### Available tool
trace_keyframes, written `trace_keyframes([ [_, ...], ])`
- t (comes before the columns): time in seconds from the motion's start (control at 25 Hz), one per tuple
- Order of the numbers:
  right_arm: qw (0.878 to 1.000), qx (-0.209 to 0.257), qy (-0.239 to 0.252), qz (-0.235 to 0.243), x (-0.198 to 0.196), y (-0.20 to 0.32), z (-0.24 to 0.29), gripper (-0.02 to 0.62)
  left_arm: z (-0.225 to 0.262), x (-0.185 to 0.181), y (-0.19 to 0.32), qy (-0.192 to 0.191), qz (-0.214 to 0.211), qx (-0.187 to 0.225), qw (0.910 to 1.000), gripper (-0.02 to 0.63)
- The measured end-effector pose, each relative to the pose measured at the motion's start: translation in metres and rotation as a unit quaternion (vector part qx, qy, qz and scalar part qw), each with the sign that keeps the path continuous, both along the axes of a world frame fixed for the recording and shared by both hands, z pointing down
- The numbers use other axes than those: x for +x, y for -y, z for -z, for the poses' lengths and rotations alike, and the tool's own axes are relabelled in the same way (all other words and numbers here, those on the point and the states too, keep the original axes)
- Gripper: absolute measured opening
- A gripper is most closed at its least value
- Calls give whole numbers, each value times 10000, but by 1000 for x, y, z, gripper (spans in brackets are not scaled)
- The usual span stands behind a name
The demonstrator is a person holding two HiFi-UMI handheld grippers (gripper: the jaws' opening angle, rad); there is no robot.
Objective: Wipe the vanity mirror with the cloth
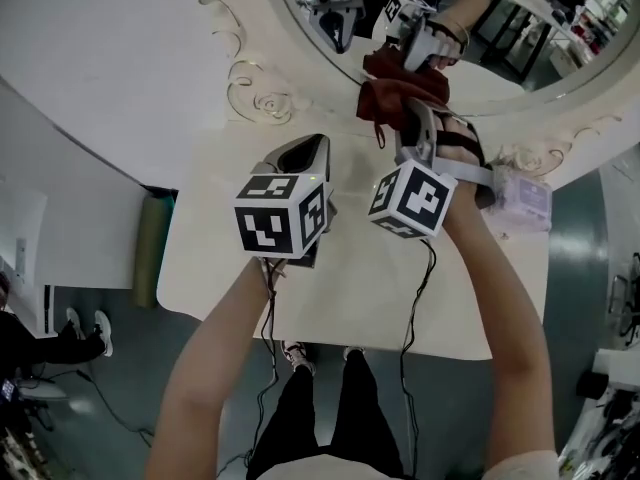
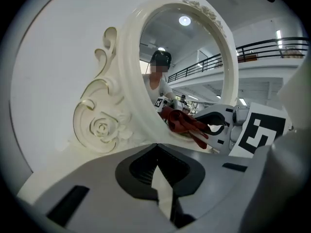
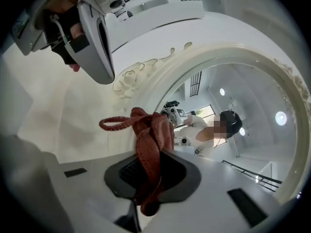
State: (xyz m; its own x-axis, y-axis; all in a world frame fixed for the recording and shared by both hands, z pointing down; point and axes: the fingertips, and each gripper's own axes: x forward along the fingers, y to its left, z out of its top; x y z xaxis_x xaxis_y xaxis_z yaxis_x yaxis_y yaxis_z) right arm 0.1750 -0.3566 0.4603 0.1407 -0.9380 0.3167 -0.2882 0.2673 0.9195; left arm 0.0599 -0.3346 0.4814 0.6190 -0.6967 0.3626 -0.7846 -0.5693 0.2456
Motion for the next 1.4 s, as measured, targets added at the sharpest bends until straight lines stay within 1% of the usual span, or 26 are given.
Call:
trace_keyframes([
  [0.16, 9998, -188, 20, -16, -1, -1, -26, 58, -22, -3, -4, 99, 41, -143, 9998, 5],
  [0.24, 9998, -180, 14, -18, 1, 2, -27, 58, -21, -4, 1, 81, 94, -125, 9998, 5],
  [0.32, 9999, -108, -17, -7, 3, 2, -18, 58, -8, -5, 8, 39, 153, -69, 9999, 5],
  [0.44, 10000, -13, -20, -7, 7, -7, 13, 58, 28, -8, 13, 5, 236, 48, 9997, 5],
  [0.52, 9998, 164, -74, -58, 15, -9, 50, 58, 68, -5, 21, -86, 263, 247, 9993, 5],
  [0.68, 9947, 936, -359, -236, 40, -4, 161, 58, 172, 17, 41, -402, 166, 950, 9945, 5],
  [0.8, 9861, 1526, -555, -356, 54, -15, 245, 58, 244, 34, 38, -573, 14, 1415, 9883, 5],
  [0.92, 9744, 2054, -797, -456, 65, -27, 319, 58, 301, 48, 31, -761, -79, 1696, 9825, 5],
  [1.04, 9617, 2487, -1015, -545, 75, -37, 381, 58, 345, 64, 28, -854, -128, 1941, 9772, 5],
  [1.16, 9504, 2800, -1206, -620, 92, -40, 430, 58, 381, 86, 26, -856, -178, 2246, 9705, 5],
  [1.28, 9410, 3034, -1349, -651, 101, -41, 461, 58, 405, 100, 24, -887, -236, 2464, 9648, 5],
  [1.4, 9355, 3159, -1445, -641, 101, -42, 473, 58, 416, 103, 23, -938, -260, 2583, 9611, 5],
])
